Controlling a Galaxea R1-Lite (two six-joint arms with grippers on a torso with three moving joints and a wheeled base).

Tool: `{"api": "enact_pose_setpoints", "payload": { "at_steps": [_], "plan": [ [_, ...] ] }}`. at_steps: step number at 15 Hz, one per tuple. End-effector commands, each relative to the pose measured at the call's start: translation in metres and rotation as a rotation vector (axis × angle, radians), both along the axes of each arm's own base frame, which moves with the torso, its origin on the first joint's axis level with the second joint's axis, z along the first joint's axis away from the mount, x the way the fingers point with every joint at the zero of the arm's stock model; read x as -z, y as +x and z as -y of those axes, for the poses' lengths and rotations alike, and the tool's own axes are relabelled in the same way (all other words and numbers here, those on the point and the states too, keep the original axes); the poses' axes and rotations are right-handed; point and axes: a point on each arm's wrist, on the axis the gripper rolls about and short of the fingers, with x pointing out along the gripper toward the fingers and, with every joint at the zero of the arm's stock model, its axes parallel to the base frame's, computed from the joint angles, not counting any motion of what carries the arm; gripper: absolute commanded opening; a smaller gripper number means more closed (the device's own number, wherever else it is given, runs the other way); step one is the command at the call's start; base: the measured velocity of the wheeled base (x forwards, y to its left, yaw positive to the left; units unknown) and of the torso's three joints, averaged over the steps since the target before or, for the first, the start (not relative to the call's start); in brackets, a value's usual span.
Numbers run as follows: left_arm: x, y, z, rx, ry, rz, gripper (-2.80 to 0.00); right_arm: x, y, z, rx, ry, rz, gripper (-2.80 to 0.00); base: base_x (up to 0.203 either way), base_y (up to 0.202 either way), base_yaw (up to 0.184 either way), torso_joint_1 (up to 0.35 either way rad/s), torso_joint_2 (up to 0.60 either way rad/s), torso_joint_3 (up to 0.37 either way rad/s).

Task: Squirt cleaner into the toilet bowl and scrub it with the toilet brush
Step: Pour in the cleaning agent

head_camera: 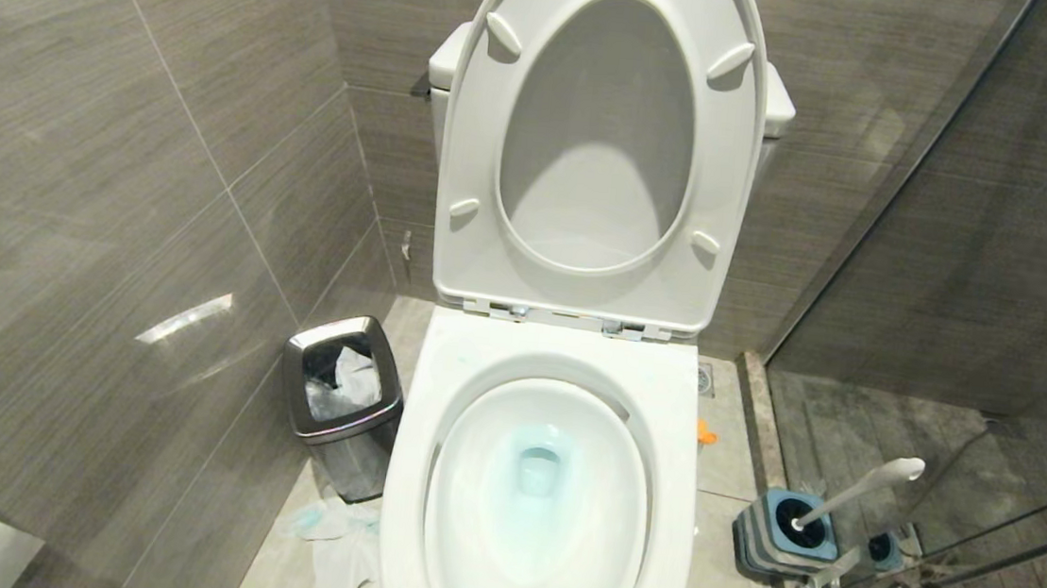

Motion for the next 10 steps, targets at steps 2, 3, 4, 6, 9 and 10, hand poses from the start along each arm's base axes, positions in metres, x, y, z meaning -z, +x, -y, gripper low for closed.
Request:
{"api": "enact_pose_setpoints", "payload": {
  "at_steps": [2,3,4,6,9,10],
  "plan": [
    [0.000,0.000,0.000,0.000,0.000,0.000,-2.80,0.030,-0.017,0.000,0.045,-0.037,-0.060,-2.80,0.000,0.000,0.000,0.000,0.00,0.000],
    [0.000,0.000,0.000,0.001,0.000,0.000,-2.80,0.035,-0.023,0.001,0.053,-0.035,-0.062,-2.80,0.000,0.000,0.000,0.000,0.00,0.000],
    [0.000,0.000,0.000,0.000,0.000,0.000,-2.80,0.037,-0.030,0.002,0.079,-0.023,-0.056,-2.80,0.000,0.000,0.000,0.000,0.00,0.000],
    [0.000,0.000,0.000,0.001,0.000,0.000,-2.80,0.042,-0.033,0.004,0.112,-0.019,-0.060,-2.80,0.000,0.000,0.000,0.000,0.00,0.000],
    [0.000,0.000,0.000,0.000,0.000,0.000,-2.80,0.055,-0.042,0.005,0.142,-0.024,-0.076,-2.80,0.000,0.000,0.000,0.000,0.00,0.000],
    [0.000,0.000,0.000,0.001,0.000,0.000,-2.80,0.062,-0.043,0.006,0.155,-0.034,-0.096,-2.80,0.000,0.000,0.000,0.000,0.00,0.000]
  ]
}}
